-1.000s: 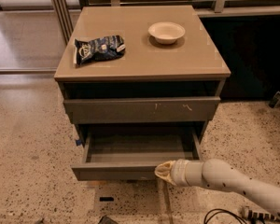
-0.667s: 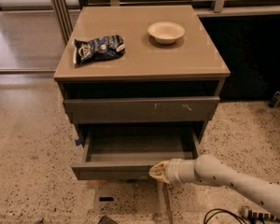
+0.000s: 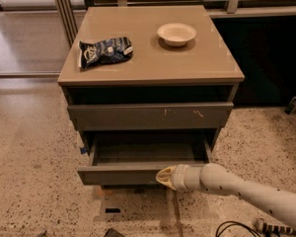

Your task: Close middle drawer

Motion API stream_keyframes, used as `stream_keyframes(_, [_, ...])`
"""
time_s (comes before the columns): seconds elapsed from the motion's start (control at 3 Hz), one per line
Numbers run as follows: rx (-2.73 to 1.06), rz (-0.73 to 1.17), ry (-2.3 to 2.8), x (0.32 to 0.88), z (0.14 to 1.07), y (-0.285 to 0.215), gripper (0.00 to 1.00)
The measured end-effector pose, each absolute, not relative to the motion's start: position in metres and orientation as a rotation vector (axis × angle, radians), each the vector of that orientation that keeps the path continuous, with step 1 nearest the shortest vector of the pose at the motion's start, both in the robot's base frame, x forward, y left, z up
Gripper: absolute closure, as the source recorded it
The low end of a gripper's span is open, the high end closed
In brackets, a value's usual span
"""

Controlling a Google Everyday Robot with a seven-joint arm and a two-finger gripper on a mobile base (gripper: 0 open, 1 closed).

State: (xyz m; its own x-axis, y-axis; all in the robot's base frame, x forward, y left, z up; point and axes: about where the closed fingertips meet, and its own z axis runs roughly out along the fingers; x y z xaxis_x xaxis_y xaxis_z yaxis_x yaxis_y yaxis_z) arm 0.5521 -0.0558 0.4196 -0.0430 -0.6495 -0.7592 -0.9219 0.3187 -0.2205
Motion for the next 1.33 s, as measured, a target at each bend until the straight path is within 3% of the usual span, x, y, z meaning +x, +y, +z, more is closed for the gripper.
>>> stream_keyframes(0.67, [-1.639, 0.178, 1.738, 0.540, 0.387, -0.044, 1.00])
stream_keyframes(1.33, [-1.621, 0.193, 1.727, 0.546, 0.384, -0.041, 1.00])
